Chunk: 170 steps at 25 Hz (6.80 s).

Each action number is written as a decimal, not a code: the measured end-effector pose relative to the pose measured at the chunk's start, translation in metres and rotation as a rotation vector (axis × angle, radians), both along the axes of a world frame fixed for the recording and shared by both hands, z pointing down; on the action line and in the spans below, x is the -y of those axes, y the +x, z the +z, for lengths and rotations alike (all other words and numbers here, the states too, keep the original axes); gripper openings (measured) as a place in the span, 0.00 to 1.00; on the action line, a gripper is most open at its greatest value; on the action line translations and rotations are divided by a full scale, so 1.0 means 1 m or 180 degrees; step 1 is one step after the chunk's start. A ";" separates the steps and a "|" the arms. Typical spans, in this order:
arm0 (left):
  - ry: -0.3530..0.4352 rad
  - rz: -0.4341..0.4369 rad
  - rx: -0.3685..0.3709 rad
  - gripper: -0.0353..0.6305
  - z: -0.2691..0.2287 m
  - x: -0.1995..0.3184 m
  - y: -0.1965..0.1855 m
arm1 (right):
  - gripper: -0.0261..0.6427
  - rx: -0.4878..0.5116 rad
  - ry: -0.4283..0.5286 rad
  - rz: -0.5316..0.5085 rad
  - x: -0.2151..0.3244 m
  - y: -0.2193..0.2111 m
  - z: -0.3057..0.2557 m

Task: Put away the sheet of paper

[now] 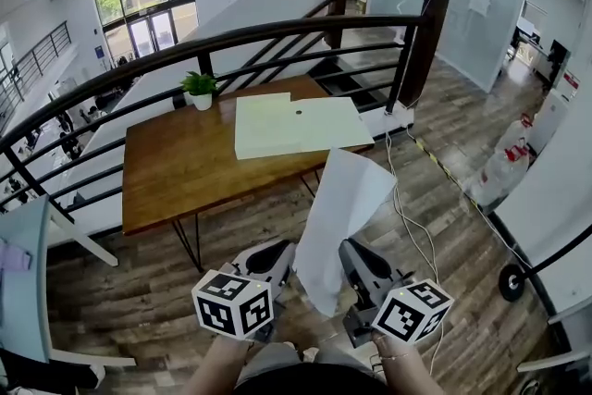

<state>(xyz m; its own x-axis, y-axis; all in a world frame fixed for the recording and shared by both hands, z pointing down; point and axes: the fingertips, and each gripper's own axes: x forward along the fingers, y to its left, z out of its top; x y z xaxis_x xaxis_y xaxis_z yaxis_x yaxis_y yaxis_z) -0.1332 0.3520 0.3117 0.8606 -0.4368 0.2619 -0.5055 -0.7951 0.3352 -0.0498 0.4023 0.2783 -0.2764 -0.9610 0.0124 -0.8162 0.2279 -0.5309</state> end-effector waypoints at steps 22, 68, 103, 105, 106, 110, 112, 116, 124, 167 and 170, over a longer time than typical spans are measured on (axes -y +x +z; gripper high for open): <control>-0.0060 -0.0136 -0.0038 0.09 0.024 0.019 0.035 | 0.08 0.0071 -0.0196 -0.0145 0.026 0.039 0.039; -0.0299 -0.0087 0.0002 0.09 0.033 0.418 0.106 | 0.08 -0.0045 -0.0229 -0.0104 0.430 0.134 0.010; -0.0788 -0.0455 0.0182 0.09 0.093 0.533 0.165 | 0.08 0.0028 -0.1124 -0.0428 0.570 0.215 0.125; -0.0825 -0.0470 0.0190 0.09 0.097 0.534 0.164 | 0.08 0.0026 -0.1188 -0.0453 0.571 0.216 0.133; -0.0846 -0.0477 0.0195 0.09 0.099 0.534 0.163 | 0.08 0.0023 -0.1221 -0.0474 0.572 0.216 0.137; -0.0907 -0.0469 0.0240 0.09 0.107 0.536 0.161 | 0.08 0.0004 -0.1390 -0.0586 0.575 0.219 0.152; -0.0929 -0.0464 0.0258 0.09 0.111 0.537 0.162 | 0.08 -0.0026 -0.1482 -0.0650 0.577 0.221 0.161; -0.0967 -0.0471 0.0281 0.09 0.116 0.538 0.163 | 0.08 -0.0003 -0.1597 -0.0691 0.580 0.226 0.175; -0.1041 -0.0487 0.0328 0.09 0.126 0.547 0.162 | 0.08 -0.0039 -0.1902 -0.0892 0.584 0.225 0.201; -0.1240 -0.0897 0.0373 0.09 0.143 0.557 0.133 | 0.08 -0.1038 -0.2383 -0.2120 0.603 0.202 0.262; -0.1235 -0.0925 0.0407 0.09 0.145 0.559 0.130 | 0.08 -0.1019 -0.2341 -0.2151 0.612 0.192 0.262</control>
